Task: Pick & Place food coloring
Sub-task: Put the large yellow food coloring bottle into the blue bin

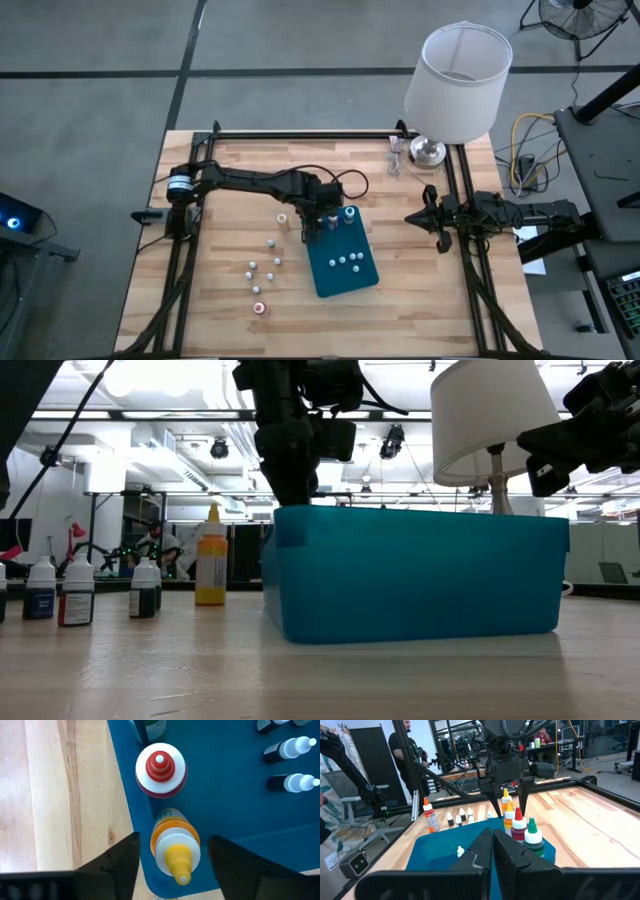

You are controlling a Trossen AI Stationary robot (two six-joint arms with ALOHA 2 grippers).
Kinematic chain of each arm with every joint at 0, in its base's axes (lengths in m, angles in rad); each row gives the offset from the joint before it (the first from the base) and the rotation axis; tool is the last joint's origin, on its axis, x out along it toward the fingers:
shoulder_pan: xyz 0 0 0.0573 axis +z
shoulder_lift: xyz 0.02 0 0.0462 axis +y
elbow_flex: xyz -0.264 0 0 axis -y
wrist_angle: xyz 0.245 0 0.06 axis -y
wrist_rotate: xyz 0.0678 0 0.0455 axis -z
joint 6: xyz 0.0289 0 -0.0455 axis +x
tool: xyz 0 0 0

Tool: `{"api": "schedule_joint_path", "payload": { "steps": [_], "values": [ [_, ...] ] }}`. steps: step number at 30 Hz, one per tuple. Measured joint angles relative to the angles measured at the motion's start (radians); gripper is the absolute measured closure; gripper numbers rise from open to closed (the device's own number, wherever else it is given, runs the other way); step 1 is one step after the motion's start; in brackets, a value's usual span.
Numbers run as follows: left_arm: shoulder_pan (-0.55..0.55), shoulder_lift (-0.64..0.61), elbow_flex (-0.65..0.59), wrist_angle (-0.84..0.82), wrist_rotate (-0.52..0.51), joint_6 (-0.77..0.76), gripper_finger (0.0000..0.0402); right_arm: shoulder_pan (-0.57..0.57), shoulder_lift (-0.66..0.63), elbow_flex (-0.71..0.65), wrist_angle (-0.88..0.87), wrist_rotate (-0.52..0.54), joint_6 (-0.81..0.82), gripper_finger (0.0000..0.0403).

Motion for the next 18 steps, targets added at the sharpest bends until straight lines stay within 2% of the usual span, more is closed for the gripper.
{"api": "schedule_joint_path", "payload": {
  "steps": [6, 18],
  "values": [
    [0.000, -0.003, 0.000, -0.002, -0.004, 0.006, 0.0165, 0.000, 0.000, 0.000, 0.000, 0.000, 0.000, 0.0394],
    [0.028, -0.022, 0.120, -0.202, -0.036, 0.048, 0.0163, 0.000, 0.000, 0.000, 0.000, 0.000, 0.000, 0.0394]
  ]
}}
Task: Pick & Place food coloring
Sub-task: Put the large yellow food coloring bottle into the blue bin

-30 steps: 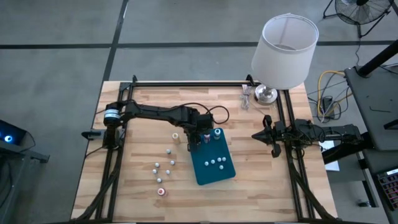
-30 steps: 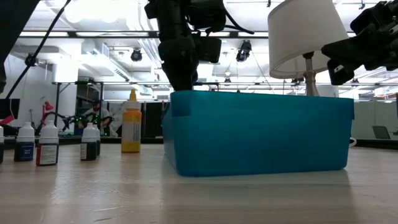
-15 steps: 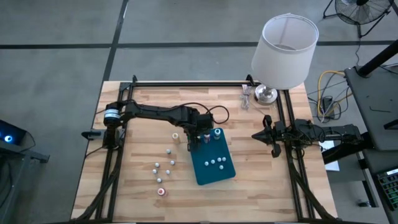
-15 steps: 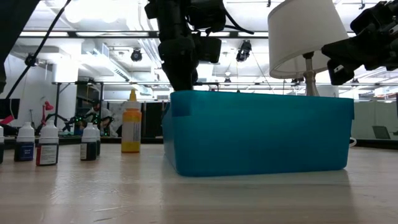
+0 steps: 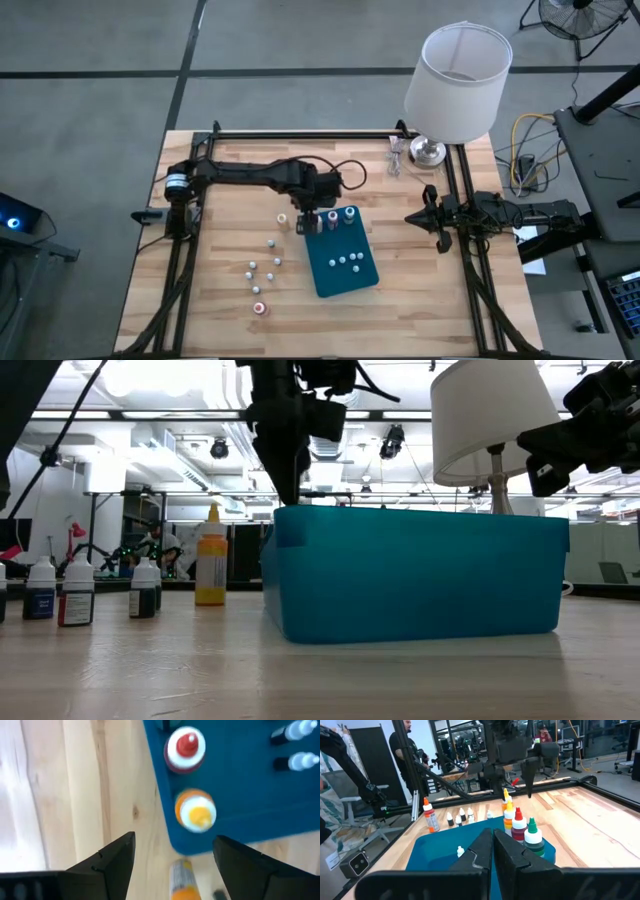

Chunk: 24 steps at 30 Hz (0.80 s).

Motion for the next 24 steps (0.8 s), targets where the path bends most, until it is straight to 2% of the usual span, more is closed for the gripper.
{"api": "schedule_joint_path", "payload": {
  "steps": [6, 12, 24],
  "values": [
    [0.006, -0.049, 0.024, -0.090, 0.002, -0.001, 0.0163, 0.000, 0.000, 0.000, 0.000, 0.000, 0.000, 0.0394],
    [0.007, -0.114, 0.002, -0.113, 0.003, -0.024, 0.0163, 0.000, 0.000, 0.000, 0.000, 0.000, 0.000, 0.0394],
    [0.006, -0.269, -0.179, -0.113, 0.004, -0.047, 0.0163, 0.000, 0.000, 0.000, 0.000, -0.001, 0.000, 0.0394]
  ]
}}
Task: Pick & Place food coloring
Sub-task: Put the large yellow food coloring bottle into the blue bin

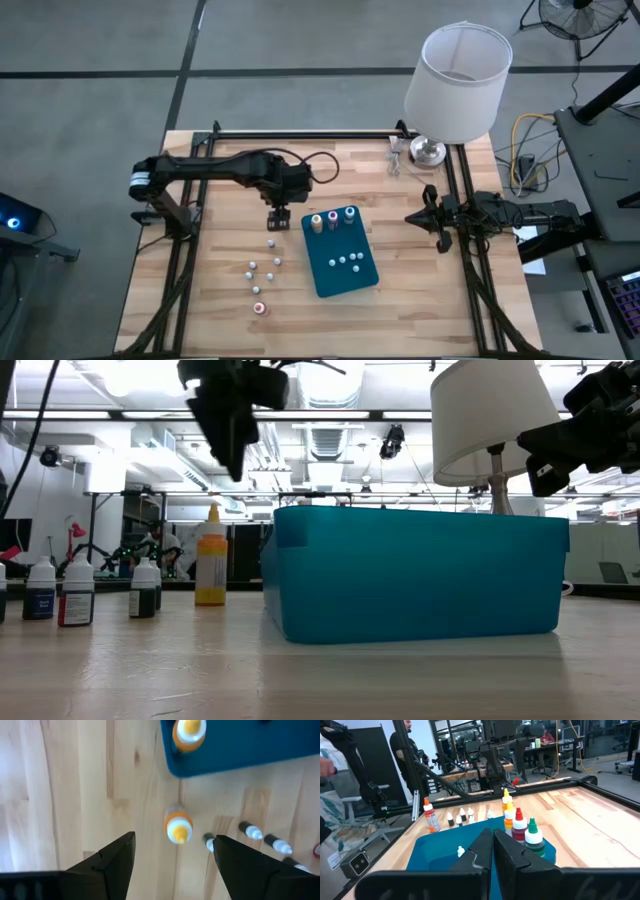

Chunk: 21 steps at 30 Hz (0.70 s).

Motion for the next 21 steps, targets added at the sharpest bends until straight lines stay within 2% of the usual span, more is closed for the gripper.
{"api": "schedule_joint_path", "payload": {
  "steps": [8, 13, 21],
  "values": [
    [-0.006, -0.113, -0.208, 0.159, 0.008, 0.006, 0.0163, 0.000, 0.000, 0.000, 0.000, 0.000, 0.000, 0.0394],
    [-0.010, -0.175, -0.337, 0.256, 0.010, 0.073, 0.0163, 0.000, 0.000, 0.000, 0.000, 0.000, 0.000, 0.0394],
    [-0.011, -0.223, -0.466, 0.372, 0.009, 0.127, 0.0163, 0.000, 0.001, 0.000, 0.000, 0.002, 0.000, 0.0394]
  ]
}}
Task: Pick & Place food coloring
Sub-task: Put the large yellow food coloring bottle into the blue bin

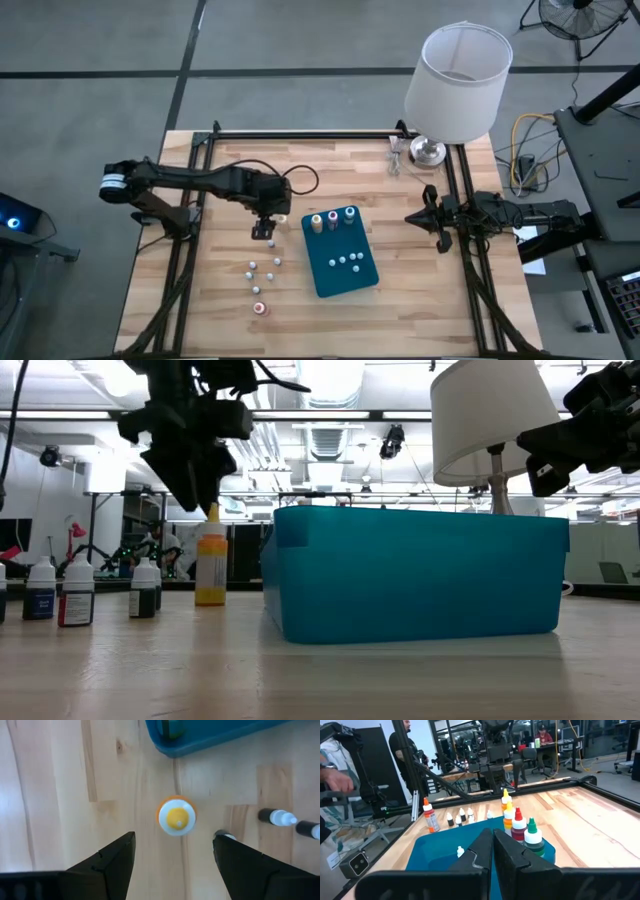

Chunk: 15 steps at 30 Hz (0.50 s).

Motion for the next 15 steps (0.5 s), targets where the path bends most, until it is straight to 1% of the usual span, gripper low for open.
{"api": "schedule_joint_path", "payload": {
  "steps": [11, 15],
  "values": [
    [0.000, 0.002, -0.050, 0.110, 0.000, -0.002, 0.0163, 0.000, 0.000, 0.000, 0.000, 0.000, 0.000, 0.0394],
    [0.000, 0.008, -0.063, 0.116, 0.000, -0.003, 0.0163, 0.000, 0.000, 0.000, 0.000, 0.000, 0.000, 0.0394]
  ]
}}
